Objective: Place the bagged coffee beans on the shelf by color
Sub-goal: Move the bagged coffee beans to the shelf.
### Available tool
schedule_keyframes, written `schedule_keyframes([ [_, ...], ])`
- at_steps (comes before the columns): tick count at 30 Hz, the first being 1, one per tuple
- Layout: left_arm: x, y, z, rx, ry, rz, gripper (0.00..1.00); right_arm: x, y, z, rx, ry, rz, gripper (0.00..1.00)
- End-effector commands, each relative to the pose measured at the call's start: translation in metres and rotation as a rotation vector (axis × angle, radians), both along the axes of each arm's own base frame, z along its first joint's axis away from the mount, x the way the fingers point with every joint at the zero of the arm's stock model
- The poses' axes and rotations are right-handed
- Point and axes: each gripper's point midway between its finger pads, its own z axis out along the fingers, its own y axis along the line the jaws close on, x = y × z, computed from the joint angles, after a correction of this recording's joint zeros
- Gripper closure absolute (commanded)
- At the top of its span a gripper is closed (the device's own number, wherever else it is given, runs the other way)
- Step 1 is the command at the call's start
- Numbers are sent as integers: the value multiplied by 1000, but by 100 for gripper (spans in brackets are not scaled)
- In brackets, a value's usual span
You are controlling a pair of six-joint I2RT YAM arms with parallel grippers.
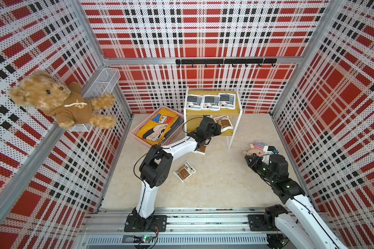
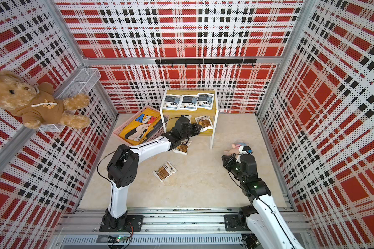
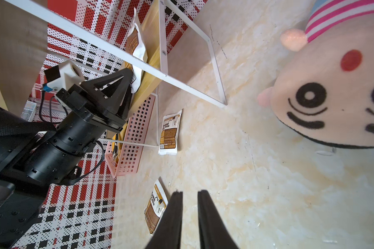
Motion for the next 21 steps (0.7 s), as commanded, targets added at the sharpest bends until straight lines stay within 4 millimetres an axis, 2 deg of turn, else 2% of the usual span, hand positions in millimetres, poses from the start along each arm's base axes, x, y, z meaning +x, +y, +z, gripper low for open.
schedule_keyframes([
  [1, -6, 11, -34, 98, 82, -6, 62, 0, -1, 2, 2, -14, -1, 78],
  [3, -5, 13, -33, 96, 81, 1, 51, 0, -1, 1, 1, -12, -2, 78],
  [11, -5, 22, -28, 93, 77, 20, 49, 1, -1, 0, 6, -12, 2, 78],
  [13, -7, 24, -24, 82, 70, 23, 48, 0, 0, 2, 4, -15, 5, 78],
  [17, -12, 29, -10, 56, 41, 32, 41, 0, 0, 4, -5, -22, 14, 79],
  [21, -16, 35, -2, 26, 29, 42, 40, -2, 1, 5, -5, -20, 18, 79],
])
